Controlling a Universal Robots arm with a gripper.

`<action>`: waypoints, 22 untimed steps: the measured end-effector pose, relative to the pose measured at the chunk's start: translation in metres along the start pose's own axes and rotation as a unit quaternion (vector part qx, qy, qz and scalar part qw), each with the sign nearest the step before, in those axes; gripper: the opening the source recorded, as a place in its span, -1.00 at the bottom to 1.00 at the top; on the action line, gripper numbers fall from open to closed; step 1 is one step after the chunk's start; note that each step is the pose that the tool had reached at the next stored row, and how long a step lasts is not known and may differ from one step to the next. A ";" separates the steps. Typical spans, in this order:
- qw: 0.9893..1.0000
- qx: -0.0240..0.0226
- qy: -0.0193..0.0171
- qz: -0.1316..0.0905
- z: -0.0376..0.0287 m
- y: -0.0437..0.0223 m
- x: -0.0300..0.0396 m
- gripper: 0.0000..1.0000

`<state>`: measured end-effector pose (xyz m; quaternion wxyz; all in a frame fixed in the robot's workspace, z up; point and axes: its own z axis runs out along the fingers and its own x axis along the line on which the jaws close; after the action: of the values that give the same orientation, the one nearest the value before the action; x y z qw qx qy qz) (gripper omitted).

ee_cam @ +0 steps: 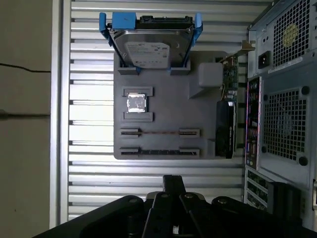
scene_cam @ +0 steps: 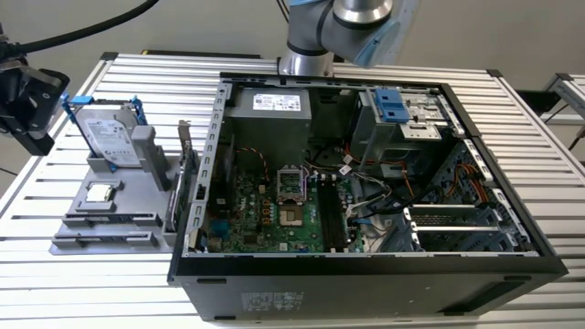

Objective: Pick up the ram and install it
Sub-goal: 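Pick up the ram and move it above insertion slot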

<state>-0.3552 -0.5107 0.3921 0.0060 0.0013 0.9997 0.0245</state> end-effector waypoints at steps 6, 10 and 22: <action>1.000 0.000 -0.001 0.023 0.0001 0.0000 0.0003 -1.00; 0.999 0.000 -0.002 0.038 0.0001 0.0000 0.0004 -1.00; 0.998 0.001 -0.003 0.066 0.0001 0.0000 0.0007 -1.00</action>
<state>-0.3560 -0.5107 0.3920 0.0077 0.0677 0.9974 0.0241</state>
